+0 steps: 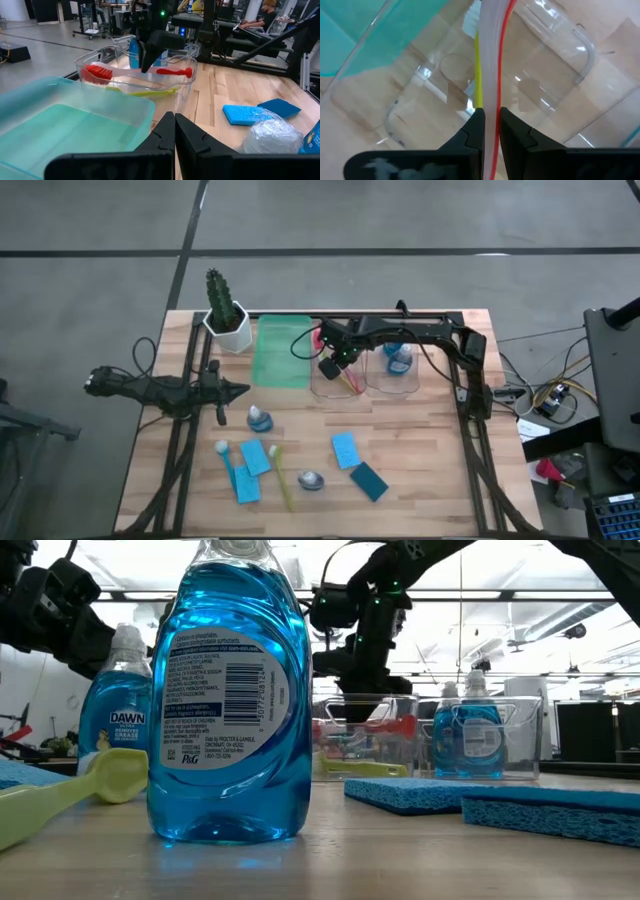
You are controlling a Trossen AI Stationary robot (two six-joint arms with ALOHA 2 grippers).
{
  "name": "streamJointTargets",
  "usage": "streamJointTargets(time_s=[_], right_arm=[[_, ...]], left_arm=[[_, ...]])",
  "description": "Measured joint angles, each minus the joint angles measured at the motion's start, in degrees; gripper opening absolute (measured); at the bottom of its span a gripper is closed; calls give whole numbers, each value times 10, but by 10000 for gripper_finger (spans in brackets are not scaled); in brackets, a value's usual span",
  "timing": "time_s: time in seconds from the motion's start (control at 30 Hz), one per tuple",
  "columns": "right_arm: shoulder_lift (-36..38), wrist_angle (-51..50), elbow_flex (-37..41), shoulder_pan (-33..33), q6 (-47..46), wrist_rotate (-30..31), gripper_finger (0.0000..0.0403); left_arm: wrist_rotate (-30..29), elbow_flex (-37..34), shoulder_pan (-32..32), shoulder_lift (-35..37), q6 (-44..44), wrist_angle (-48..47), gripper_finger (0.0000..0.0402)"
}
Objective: Pick & Place Kitchen Sink Supplies
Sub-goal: Put the orange dish brush into the left transparent bin
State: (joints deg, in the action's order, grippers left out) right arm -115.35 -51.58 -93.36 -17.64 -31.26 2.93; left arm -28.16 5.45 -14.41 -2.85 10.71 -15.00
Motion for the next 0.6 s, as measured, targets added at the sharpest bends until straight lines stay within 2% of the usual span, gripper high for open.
streamJointTargets(time_s=[0.6], right_arm=[[0,65,23,-1,5,-12,34]], left_arm=[[0,0,0,0,0,0,5]])
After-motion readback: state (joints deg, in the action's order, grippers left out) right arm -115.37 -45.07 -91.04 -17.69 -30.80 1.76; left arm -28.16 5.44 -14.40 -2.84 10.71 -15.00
